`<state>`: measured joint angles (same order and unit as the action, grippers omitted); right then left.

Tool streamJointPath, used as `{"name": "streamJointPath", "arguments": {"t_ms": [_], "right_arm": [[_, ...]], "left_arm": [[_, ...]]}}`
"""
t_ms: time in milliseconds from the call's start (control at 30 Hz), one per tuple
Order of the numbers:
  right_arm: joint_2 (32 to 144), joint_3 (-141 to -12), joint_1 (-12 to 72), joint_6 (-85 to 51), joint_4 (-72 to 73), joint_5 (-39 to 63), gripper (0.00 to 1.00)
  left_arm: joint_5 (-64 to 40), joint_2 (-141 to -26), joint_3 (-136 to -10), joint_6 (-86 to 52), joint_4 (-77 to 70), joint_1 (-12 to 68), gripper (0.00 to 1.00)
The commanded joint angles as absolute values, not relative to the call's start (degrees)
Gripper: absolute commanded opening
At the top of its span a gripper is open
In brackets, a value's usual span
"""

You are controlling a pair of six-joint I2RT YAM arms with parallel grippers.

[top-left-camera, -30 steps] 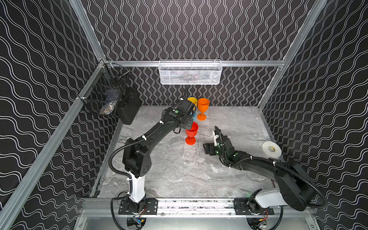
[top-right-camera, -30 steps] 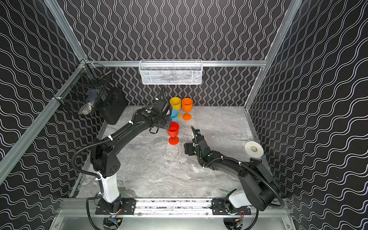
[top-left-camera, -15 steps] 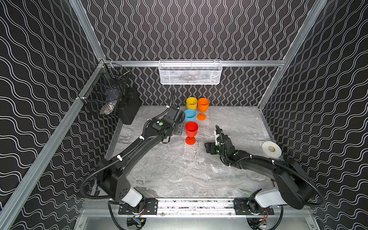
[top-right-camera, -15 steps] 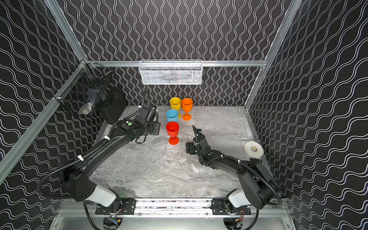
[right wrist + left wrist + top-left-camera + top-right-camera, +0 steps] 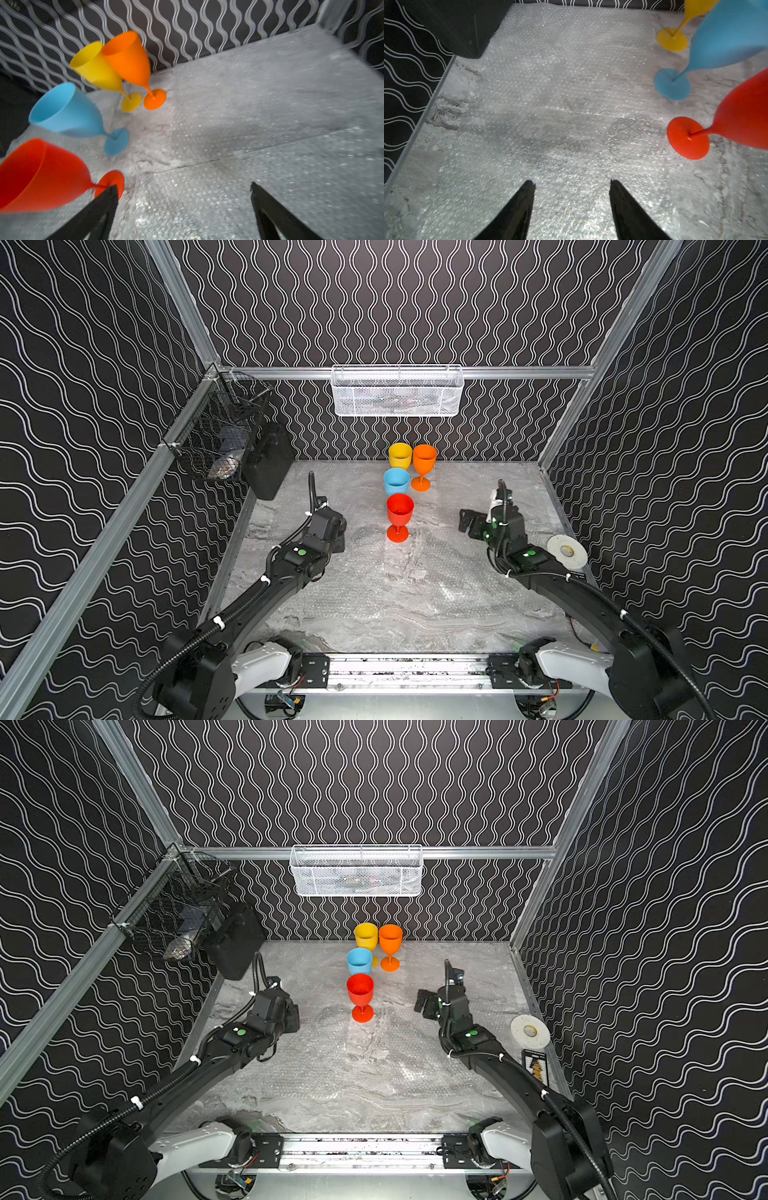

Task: Unpack wine glasses from bubble wrap
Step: Place the wine glass at the center of the board, then reset both arms

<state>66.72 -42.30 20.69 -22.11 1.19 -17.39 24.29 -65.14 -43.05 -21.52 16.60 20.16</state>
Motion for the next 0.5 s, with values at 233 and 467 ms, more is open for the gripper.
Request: {"name": "streamJointPath", "arguments": {"t_ms": [233,467], "right_arm": [[68.88,-45.26,8.57,-25.79,-5.44,-35.57,1.00],[75.01,-37.38,-0.58,-24.97,6.99,-34.87,1.00]], "left_arm": [[28.76,-62.97,-35.33,-23.07,5.85,9.95,0.95],[29.17,-68.44,-29.24,-18.93,-7.87,1.94,0.99]]}}
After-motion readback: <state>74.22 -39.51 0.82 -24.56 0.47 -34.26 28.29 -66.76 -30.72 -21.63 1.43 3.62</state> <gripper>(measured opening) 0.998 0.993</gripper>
